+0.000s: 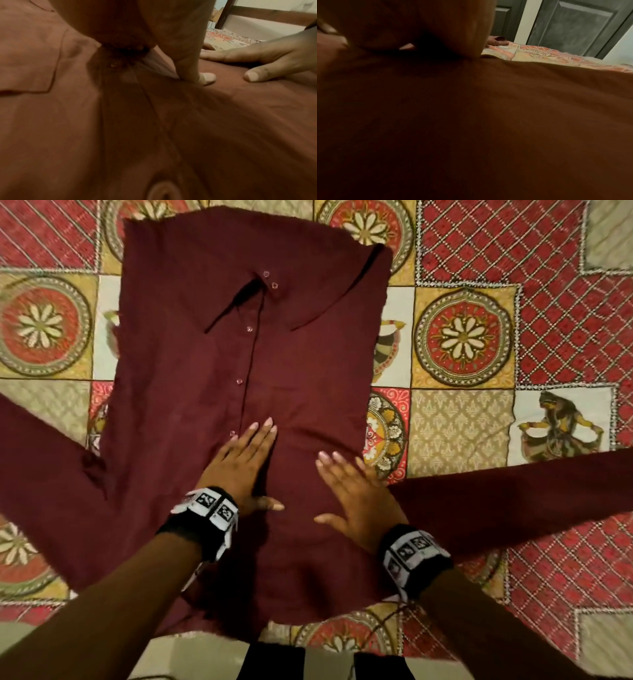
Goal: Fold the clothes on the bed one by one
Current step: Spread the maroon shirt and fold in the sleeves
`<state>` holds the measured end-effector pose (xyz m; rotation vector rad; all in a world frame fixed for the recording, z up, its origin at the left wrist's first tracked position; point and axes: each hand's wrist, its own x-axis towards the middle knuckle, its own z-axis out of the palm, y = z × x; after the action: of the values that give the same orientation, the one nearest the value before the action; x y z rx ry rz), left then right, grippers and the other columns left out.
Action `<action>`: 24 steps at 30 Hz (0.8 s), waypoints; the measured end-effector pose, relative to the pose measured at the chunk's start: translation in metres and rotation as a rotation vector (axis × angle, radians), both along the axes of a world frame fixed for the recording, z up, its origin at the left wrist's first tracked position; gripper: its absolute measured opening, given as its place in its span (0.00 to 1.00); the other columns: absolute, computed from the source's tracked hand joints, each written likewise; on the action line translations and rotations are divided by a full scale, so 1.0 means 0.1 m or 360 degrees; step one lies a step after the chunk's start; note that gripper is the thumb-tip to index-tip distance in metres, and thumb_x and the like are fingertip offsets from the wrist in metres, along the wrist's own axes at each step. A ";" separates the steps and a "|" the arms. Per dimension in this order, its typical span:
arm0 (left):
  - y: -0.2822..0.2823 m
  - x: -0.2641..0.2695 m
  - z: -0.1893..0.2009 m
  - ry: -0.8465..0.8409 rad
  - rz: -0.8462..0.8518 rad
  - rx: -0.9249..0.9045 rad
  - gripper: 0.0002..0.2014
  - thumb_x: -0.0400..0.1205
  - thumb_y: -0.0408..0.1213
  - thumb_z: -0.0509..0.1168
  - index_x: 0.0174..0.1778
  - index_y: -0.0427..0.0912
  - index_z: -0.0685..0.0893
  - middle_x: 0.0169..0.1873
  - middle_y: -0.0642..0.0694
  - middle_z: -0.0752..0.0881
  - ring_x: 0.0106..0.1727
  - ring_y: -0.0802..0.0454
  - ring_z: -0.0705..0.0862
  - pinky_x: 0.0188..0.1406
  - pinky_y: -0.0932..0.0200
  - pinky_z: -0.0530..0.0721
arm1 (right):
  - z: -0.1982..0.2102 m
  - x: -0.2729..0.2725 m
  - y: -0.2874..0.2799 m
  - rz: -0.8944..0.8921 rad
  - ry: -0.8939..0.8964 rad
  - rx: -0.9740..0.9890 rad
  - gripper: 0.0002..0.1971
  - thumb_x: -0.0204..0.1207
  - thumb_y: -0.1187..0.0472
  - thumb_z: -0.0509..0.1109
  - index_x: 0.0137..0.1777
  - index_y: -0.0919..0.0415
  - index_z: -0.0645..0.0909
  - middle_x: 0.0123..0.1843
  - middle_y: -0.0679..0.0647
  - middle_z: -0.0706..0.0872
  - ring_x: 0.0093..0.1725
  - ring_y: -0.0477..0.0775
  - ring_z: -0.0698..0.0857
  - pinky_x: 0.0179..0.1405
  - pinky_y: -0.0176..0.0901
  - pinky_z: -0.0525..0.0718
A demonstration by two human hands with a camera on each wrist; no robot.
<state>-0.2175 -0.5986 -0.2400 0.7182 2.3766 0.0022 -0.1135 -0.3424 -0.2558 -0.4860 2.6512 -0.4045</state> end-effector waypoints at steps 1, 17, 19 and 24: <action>-0.02 -0.01 -0.03 0.0015 0.0011 0.0025 0.69 0.63 0.80 0.64 0.85 0.49 0.29 0.84 0.57 0.27 0.85 0.57 0.31 0.85 0.50 0.39 | 0.01 0.02 0.04 -0.0047 -0.0009 0.0046 0.49 0.79 0.25 0.58 0.90 0.58 0.53 0.91 0.50 0.52 0.90 0.50 0.50 0.89 0.56 0.51; 0.00 -0.91 -0.05 0.0215 -0.0316 0.0054 0.61 0.69 0.69 0.70 0.88 0.48 0.42 0.87 0.55 0.41 0.87 0.57 0.44 0.84 0.41 0.44 | -0.10 -1.00 -0.20 0.0188 0.0140 0.0004 0.49 0.80 0.28 0.58 0.89 0.63 0.55 0.91 0.56 0.56 0.90 0.53 0.53 0.87 0.54 0.58; 0.06 -0.99 0.01 0.0150 -0.0331 -0.0049 0.65 0.69 0.73 0.68 0.86 0.48 0.31 0.86 0.55 0.31 0.86 0.57 0.35 0.84 0.42 0.35 | -0.02 -1.05 -0.02 0.0022 0.0061 0.0059 0.60 0.71 0.16 0.55 0.90 0.61 0.48 0.92 0.53 0.49 0.90 0.51 0.46 0.89 0.54 0.53; 0.33 -1.27 0.14 0.0111 -0.0360 -0.0211 0.72 0.63 0.77 0.69 0.84 0.44 0.26 0.83 0.50 0.25 0.86 0.51 0.30 0.85 0.44 0.34 | 0.12 -1.19 0.09 -0.0196 0.0037 0.0101 0.67 0.64 0.12 0.55 0.90 0.64 0.49 0.92 0.57 0.48 0.91 0.54 0.45 0.89 0.58 0.49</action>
<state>-0.3442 -0.5660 -0.2258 0.9310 2.3219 -0.2777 -0.2325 -0.3336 -0.2434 -0.3103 2.7161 -0.3520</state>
